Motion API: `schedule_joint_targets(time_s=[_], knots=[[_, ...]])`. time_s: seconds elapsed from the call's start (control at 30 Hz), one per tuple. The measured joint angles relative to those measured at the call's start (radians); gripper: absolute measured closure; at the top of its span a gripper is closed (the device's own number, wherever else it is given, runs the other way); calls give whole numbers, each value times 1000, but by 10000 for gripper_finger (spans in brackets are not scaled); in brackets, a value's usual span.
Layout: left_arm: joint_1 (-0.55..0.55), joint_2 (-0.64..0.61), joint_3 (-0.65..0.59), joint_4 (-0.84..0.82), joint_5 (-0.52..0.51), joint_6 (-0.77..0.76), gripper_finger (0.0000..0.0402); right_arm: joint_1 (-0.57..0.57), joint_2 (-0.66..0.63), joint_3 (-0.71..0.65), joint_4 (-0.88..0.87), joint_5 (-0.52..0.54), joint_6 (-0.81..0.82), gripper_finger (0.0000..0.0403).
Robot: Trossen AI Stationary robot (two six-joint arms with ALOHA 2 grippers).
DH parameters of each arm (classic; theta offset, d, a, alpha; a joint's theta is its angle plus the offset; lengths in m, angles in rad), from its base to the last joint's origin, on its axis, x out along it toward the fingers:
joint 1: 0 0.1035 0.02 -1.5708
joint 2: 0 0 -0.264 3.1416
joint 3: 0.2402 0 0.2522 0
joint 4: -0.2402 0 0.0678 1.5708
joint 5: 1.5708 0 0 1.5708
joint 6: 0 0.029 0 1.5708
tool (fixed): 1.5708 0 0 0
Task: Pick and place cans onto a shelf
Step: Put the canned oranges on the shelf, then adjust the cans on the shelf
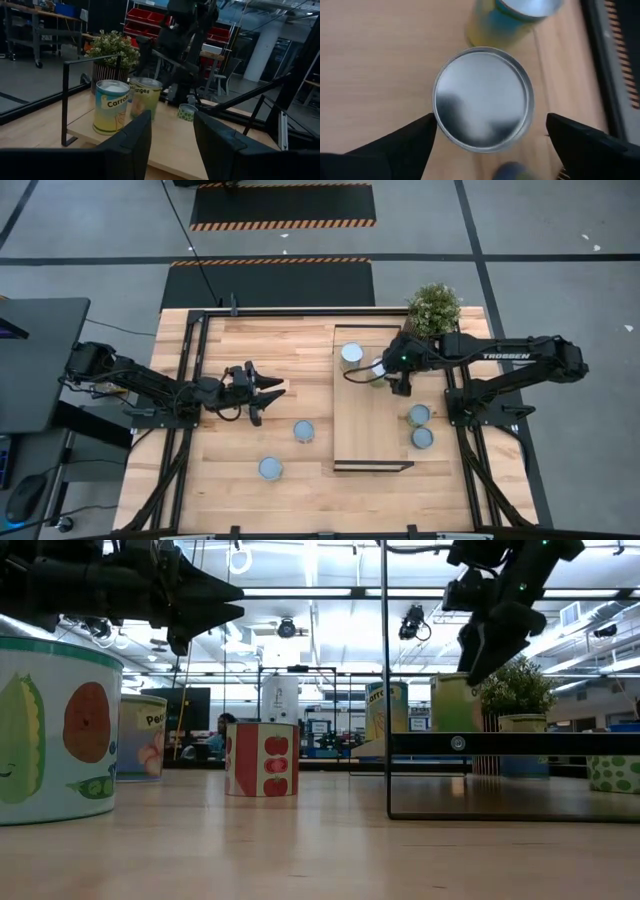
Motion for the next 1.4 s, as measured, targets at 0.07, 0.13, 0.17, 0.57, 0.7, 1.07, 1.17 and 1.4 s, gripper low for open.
schedule_joint_targets(time_s=[0.07, 0.13, 0.17, 0.57, 0.7, 1.07, 1.17, 1.4], knots=[[0, 0, 0, 0, 0, 0, 248, 4, 0, 4, -15, 36, -2, 21], [0, 0, 0, -1, 0, 0, 248, 9, 0, 5, -14, 65, -2, 23], [0, 0, 0, -1, 0, 0, 248, 9, 0, 5, -13, 75, -2, 24], [0, 1, 0, -2, 0, 0, 248, 33, 1, 51, -26, 117, 82, 26], [0, 1, 0, -3, -1, 0, 248, 93, 16, 112, -20, 139, 109, 26], [2, 1, 0, 10, -3, -2, 248, 149, 303, 318, -25, 157, -78, 29], [3, 2, 0, 25, -13, 8, 248, 128, 366, 393, -44, 157, -121, 29], [4, 2, 0, 23, -33, 12, 248, 58, 438, 500, -30, 80, -204, 29]])
